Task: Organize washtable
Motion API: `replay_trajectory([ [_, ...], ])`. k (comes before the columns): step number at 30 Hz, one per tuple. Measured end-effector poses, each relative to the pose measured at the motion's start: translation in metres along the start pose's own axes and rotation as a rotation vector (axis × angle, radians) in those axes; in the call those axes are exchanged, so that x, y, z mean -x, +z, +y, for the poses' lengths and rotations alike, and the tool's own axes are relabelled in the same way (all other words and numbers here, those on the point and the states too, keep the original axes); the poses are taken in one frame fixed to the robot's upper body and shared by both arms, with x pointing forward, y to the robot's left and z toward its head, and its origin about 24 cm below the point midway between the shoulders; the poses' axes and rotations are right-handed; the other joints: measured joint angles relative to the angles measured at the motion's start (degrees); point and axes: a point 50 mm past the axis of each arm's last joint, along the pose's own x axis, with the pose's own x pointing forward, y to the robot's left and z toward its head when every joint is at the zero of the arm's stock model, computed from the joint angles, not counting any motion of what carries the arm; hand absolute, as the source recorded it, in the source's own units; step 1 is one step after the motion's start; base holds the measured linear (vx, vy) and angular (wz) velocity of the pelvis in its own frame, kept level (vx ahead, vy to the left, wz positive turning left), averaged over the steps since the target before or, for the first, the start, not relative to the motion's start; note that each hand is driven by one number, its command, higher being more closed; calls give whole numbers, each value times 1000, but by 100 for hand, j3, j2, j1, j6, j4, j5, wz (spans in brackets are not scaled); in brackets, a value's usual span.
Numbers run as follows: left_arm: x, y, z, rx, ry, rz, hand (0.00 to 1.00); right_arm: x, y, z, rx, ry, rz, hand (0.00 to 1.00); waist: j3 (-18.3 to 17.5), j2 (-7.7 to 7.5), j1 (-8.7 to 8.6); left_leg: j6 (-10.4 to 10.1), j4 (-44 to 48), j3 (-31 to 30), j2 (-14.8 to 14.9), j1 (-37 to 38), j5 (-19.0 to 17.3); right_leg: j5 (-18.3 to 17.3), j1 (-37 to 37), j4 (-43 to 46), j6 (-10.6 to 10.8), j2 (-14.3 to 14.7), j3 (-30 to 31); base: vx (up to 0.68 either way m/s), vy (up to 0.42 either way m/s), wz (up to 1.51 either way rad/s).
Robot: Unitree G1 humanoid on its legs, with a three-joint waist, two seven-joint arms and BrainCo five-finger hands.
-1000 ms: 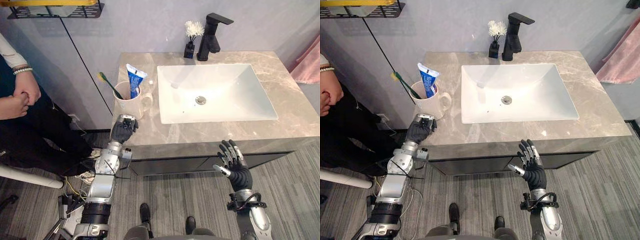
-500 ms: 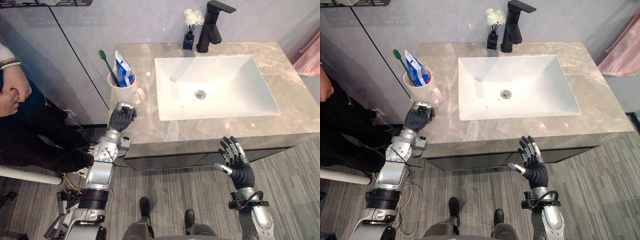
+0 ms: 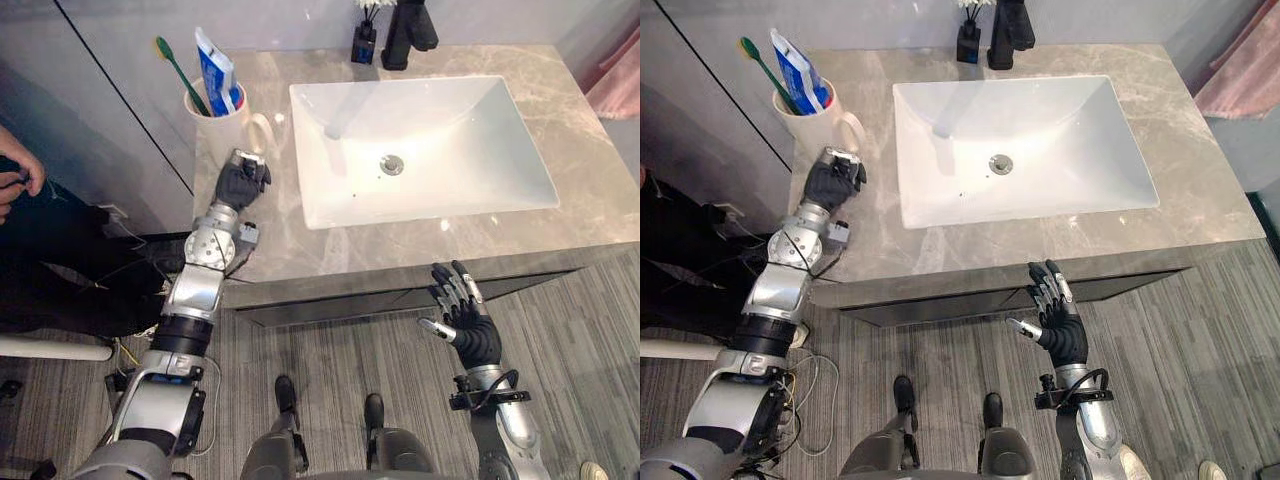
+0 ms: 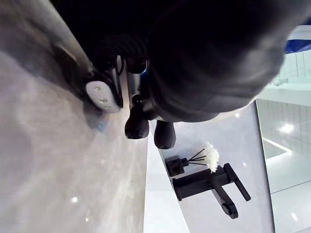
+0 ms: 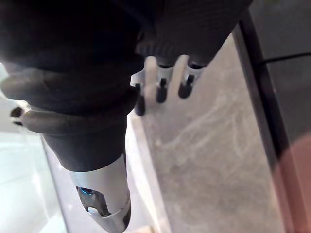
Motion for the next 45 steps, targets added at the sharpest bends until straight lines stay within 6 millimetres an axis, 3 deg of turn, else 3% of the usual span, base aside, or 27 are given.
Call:
replay_trajectory([
  [6, -24, 14, 18, -88, 8, -13, 100, 0, -1, 2, -5, 8, 5, 0, 142, -1, -18, 5, 5, 9, 5, -63, 5, 14, -75, 11, -21, 5, 3, 0, 0, 0],
  [11, -31, 21, 31, -126, 29, -23, 100, 0, -2, 3, -8, 13, 7, 0, 258, 0, -68, 5, 4, 22, 6, -74, 5, 23, -89, 8, -30, 5, 9, 0, 0, 0],
  [20, -32, 23, 30, -132, 13, -29, 100, 1, -2, 4, -4, 24, 11, 0, 264, 10, -141, 5, -2, -5, 20, -86, 4, 22, -75, -19, -30, 2, -7, -1, -1, 0],
  [31, -48, 24, 23, -170, -35, -14, 100, 1, -2, 3, 5, 57, 27, 0, 259, 4, -151, -36, 3, 27, 105, -52, 34, 46, -54, -42, -59, 24, 40, -1, -2, -2],
  [39, -45, 15, 15, -123, -61, 15, 100, 1, -1, 3, -5, 55, 24, 0, 208, -12, -154, -52, 0, 70, 127, 65, 45, 107, 69, -111, -58, 37, 116, -8, -3, -4],
  [41, -38, 14, 5, -80, -88, 3, 100, -1, 0, 4, -7, 59, 16, 0, 193, -15, -162, -50, 2, 3, 95, 104, 47, 109, 145, -133, -54, 38, 21, 6, 11, 14],
  [45, -3, -3, -23, 63, -155, 6, 100, -1, -1, 5, -10, 58, 18, 0, -59, 9, -157, -44, 7, -165, 72, 137, 94, 101, 288, -163, -53, 38, -173, 8, 5, 21],
])
